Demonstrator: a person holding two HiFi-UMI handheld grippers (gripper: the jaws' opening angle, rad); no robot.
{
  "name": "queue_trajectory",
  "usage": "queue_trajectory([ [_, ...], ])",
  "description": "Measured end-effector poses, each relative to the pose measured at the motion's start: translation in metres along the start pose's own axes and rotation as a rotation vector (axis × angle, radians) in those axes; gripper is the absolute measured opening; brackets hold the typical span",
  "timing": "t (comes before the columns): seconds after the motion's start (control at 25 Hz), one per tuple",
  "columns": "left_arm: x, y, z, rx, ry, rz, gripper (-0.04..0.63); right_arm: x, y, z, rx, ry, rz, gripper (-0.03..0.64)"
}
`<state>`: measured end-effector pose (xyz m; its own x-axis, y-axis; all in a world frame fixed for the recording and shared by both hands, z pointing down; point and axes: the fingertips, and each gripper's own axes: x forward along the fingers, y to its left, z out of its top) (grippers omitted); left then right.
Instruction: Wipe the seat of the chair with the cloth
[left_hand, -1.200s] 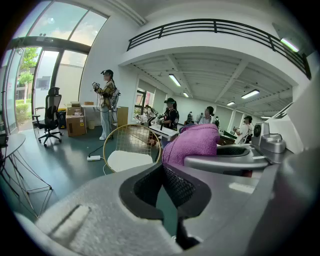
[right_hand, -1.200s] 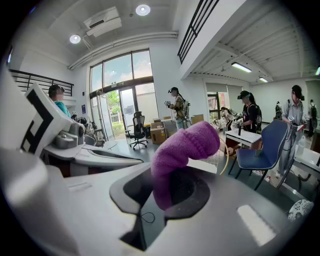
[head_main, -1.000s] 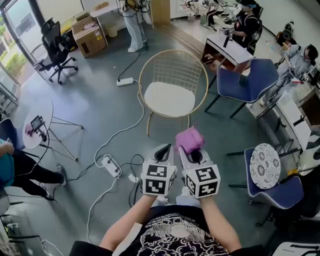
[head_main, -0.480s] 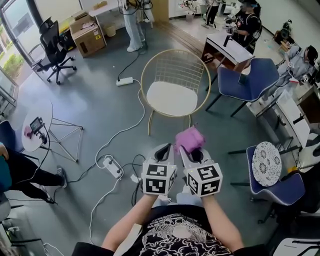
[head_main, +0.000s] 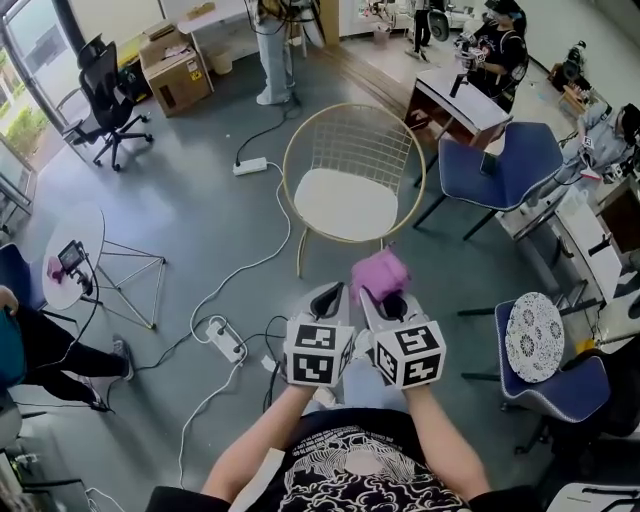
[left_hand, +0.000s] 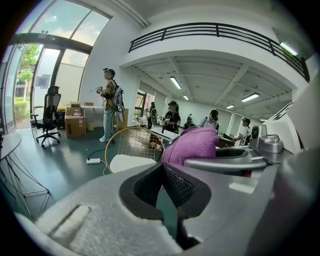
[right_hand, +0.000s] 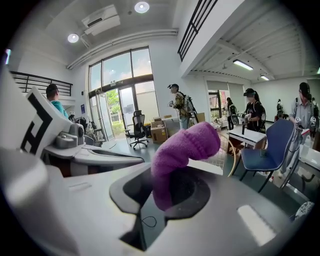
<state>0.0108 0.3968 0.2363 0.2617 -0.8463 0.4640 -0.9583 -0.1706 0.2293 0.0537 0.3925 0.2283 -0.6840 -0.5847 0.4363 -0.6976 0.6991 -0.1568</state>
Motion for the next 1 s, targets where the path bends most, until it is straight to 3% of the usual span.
queue_trajectory([
  [0.28,0.049,0.019,0.015,-0.011,0.012,0.027,-0.008,0.041,-0.034,0.008,0.002,0.014,0.034,0.06],
  [1.0,0.185,0.042,0.05,-0.049,0.134,0.099,-0.006,0.135,-0.147,0.031,0.061,0.098,0.134,0.06],
])
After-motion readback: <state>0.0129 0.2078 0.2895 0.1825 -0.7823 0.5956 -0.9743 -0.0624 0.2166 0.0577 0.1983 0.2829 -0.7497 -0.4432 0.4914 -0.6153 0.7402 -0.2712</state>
